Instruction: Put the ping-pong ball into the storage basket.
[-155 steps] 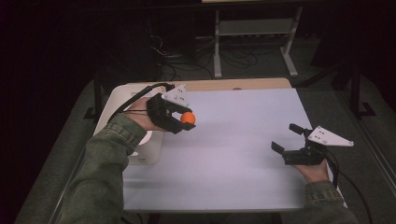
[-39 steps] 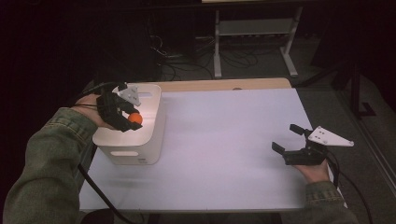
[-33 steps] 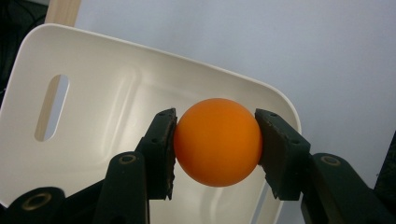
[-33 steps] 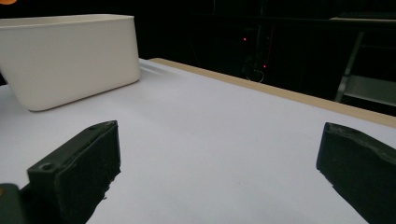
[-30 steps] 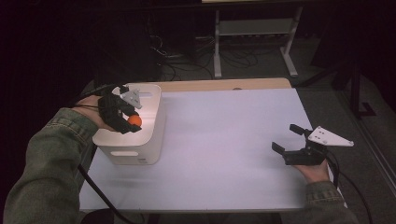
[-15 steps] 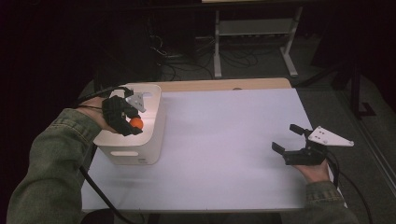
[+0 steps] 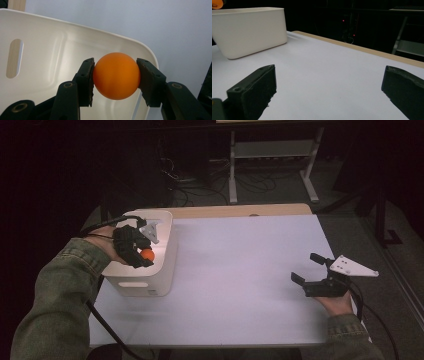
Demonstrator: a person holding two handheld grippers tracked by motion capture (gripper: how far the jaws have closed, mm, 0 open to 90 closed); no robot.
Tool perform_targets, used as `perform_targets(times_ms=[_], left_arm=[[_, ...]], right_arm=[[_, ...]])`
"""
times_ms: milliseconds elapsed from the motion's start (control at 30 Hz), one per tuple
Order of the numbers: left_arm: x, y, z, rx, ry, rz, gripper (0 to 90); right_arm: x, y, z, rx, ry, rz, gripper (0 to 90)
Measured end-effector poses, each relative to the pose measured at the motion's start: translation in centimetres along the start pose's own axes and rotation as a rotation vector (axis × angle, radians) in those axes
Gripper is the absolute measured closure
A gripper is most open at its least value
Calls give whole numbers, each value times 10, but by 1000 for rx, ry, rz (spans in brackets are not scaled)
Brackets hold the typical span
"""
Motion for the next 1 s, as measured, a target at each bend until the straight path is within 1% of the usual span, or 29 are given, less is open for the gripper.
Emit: perform_targets(times_ms=[367,500,633,700,1000], left_arm=[[1,4,0,-2,-6,-7,507],[1,6,-1,10,-13,-12,507],[2,12,-2,18,-18,-20,507],[2,15,-3,16,-13,-22,507],[3,23,-11,14,-27,-26,507]], right_arm=[[0,0,0,1,0,1,0],[0,0,0,1,-1,3,0],[1,1,0,0,0,4,0],[1,2,0,0,-1,5,0],[1,2,-1,-2,4,4,0]])
Point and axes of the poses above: each handheld gripper's, and its own axes: y roughly forward along the jaws, z roughly out of its top, x roughly to its right, the point moved 1 cm from there along y, roughly forward along the jaws, and after that the axes turned 10 degrees about x, right-handed, at the moved point
